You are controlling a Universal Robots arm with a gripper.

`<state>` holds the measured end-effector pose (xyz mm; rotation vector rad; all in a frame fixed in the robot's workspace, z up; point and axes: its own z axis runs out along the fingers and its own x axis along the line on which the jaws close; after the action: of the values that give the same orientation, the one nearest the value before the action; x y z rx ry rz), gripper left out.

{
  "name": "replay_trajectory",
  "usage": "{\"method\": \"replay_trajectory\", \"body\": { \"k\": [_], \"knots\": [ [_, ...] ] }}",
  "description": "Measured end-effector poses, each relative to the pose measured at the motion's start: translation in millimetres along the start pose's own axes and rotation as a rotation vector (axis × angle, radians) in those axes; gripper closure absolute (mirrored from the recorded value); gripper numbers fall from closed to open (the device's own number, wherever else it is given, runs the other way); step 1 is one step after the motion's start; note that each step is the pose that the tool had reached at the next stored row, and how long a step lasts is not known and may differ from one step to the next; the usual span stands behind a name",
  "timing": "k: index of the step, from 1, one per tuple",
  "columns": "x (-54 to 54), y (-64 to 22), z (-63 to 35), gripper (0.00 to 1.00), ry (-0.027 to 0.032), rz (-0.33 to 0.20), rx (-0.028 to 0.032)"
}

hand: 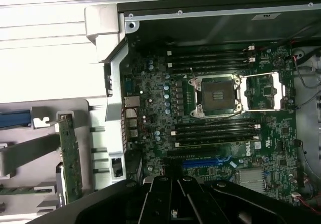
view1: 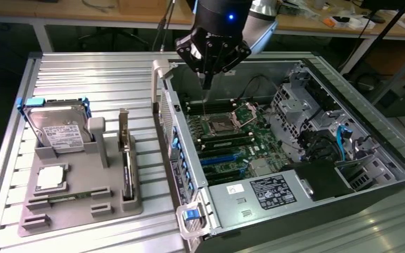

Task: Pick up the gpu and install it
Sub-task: 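Reach for the gpu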

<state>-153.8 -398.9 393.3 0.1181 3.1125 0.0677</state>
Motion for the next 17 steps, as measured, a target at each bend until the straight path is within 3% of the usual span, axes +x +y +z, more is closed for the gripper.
{"method": "replay_trajectory", "body": {
  "k": [17],
  "knots": [
    [6.0,-0.5,-0.1,0.89,-0.0001,0.0,0.0]
  ]
}}
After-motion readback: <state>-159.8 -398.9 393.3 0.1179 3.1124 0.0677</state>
